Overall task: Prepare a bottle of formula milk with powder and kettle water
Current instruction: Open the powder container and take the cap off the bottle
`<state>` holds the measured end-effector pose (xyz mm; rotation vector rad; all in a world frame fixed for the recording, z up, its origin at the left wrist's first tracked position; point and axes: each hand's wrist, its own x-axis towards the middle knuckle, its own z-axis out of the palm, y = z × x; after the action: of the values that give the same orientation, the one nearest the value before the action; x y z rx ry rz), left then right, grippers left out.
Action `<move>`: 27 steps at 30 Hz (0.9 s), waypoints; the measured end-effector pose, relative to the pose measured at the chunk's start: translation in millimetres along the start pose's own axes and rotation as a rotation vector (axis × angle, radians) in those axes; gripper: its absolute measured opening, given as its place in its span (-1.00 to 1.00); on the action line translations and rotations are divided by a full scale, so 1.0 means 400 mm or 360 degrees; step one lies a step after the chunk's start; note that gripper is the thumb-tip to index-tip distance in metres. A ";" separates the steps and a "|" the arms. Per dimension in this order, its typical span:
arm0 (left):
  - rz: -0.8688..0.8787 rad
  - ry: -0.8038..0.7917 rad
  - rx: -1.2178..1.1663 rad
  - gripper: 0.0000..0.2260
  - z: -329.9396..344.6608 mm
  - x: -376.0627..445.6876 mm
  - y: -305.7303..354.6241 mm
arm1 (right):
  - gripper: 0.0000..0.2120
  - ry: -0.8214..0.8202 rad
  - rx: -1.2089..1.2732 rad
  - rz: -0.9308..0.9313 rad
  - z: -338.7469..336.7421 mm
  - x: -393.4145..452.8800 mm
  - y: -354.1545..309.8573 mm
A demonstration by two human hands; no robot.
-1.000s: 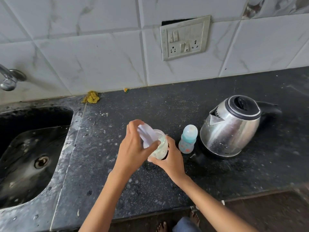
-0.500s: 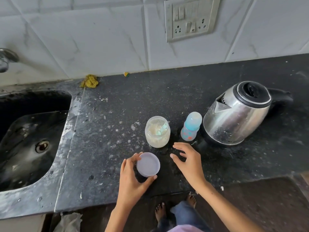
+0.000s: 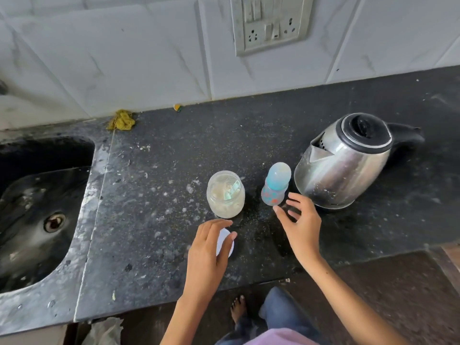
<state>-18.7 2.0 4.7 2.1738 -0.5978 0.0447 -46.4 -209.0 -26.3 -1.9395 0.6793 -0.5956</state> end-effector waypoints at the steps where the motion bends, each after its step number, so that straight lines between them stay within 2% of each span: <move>1: 0.0028 -0.0015 -0.0022 -0.73 0.007 0.014 0.019 | -0.52 -0.0005 -0.0008 0.0028 0.005 0.011 0.002; 5: 0.0068 -0.0065 -0.0131 -0.74 0.047 0.068 0.072 | -0.33 -0.0178 -0.0030 0.0071 0.030 0.057 0.004; 11: -0.0021 0.0050 -0.0276 -0.75 0.098 0.125 0.136 | -0.48 -0.0474 0.0158 0.0064 0.035 0.118 -0.009; 14: -0.0026 0.0089 -0.0334 -0.65 0.116 0.145 0.159 | -0.49 -0.0733 0.0298 0.0091 0.007 0.131 -0.003; 16: -0.0038 0.0057 -0.0374 -0.54 0.121 0.158 0.173 | -0.42 -0.0945 0.0424 0.0103 -0.025 0.134 -0.009; 18: -0.0049 -0.0023 -0.0421 -0.43 0.121 0.174 0.182 | -0.39 -0.1188 0.0523 0.0114 -0.065 0.145 -0.021; 21: -0.0078 -0.0290 -0.0617 -0.37 0.105 0.202 0.200 | -0.38 -0.1512 0.0499 0.0174 -0.118 0.173 -0.038; 24: -0.0045 -0.0548 -0.0764 -0.39 0.083 0.231 0.213 | -0.36 -0.1653 0.0439 0.0205 -0.150 0.193 -0.051; 27: -0.0039 -0.0596 -0.0822 -0.39 0.084 0.247 0.222 | -0.44 -0.1712 0.0493 0.0206 -0.173 0.203 -0.063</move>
<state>24.4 -109.0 72.5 1.6892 -0.7007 -0.4885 -27.5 -297.7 35.3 -1.5922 0.0078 0.4207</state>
